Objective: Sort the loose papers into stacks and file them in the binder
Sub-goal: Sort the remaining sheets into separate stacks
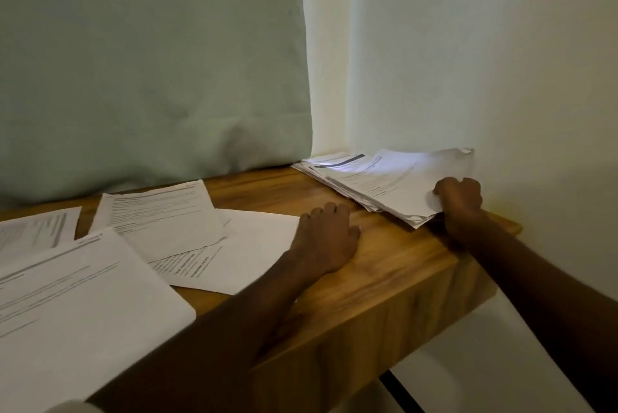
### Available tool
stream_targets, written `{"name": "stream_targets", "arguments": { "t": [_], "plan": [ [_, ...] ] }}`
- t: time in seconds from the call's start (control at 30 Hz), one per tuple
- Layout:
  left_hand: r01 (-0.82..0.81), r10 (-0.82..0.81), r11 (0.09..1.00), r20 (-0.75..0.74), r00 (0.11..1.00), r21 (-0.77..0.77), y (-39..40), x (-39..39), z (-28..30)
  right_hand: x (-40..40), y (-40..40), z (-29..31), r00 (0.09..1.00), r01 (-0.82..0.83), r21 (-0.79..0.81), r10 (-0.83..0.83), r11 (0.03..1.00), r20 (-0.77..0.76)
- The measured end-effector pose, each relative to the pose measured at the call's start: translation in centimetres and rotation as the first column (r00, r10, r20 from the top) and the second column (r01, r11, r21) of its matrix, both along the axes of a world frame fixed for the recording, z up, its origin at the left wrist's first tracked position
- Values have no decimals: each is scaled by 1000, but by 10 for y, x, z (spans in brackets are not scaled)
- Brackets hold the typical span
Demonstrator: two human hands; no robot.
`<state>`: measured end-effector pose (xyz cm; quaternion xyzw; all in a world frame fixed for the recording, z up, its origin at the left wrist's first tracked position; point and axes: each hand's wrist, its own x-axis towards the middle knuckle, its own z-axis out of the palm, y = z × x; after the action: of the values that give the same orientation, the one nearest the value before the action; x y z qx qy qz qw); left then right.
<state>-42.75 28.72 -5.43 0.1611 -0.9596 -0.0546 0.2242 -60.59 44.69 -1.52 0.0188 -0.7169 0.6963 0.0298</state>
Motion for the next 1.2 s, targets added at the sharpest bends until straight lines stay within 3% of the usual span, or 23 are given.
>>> {"name": "stream_targets", "arguments": {
  "t": [0.23, 0.37, 0.53, 0.6, 0.7, 0.77, 0.87, 0.93, 1.03, 1.1, 1.2],
  "plan": [
    [8, -8, 1000, -12, 1000, 17, -2, -2, -1, -11, -8, -13, 997, 41, 250, -22, 967, -76],
    [22, -21, 999, -24, 999, 41, -1, -1, 0, -18, -12, -14, 994, 66, 295, -36, 953, -105],
    [20, -19, 999, -32, 999, 47, -2, -2, 0, -23, -15, -20, 977, 176, 236, -141, 956, -157],
    [22, -21, 999, -37, 999, 45, -2, -2, 0, -22, -16, -22, 951, 275, 265, -222, 924, -214],
    [28, -26, 999, -47, 999, 47, -2, -1, 0, -17, -19, -22, 882, 442, 428, -297, 788, -366],
    [29, -26, 998, -54, 998, 56, -1, -1, 2, -13, -24, -22, 802, 529, 469, -237, 707, -548],
    [24, -19, 997, -64, 998, 71, -2, -3, 2, -6, -31, -25, 623, 541, 504, 83, 673, -778],
    [17, -14, 995, -33, 999, 101, -3, -3, 8, 3, -34, -25, 511, 487, 566, 309, 665, -802],
    [52, -46, 979, -33, 998, 198, -7, 8, 30, 32, -40, -18, 446, 439, 560, 370, 703, -815],
    [68, -59, 993, -95, 994, 97, -17, 30, 45, 61, -49, -11, 415, 383, 514, 355, 768, -838],
    [93, -115, 985, -150, 982, -146, -39, 90, 57, 121, -76, -4, 340, 189, 541, 462, 820, -819]
  ]
}}
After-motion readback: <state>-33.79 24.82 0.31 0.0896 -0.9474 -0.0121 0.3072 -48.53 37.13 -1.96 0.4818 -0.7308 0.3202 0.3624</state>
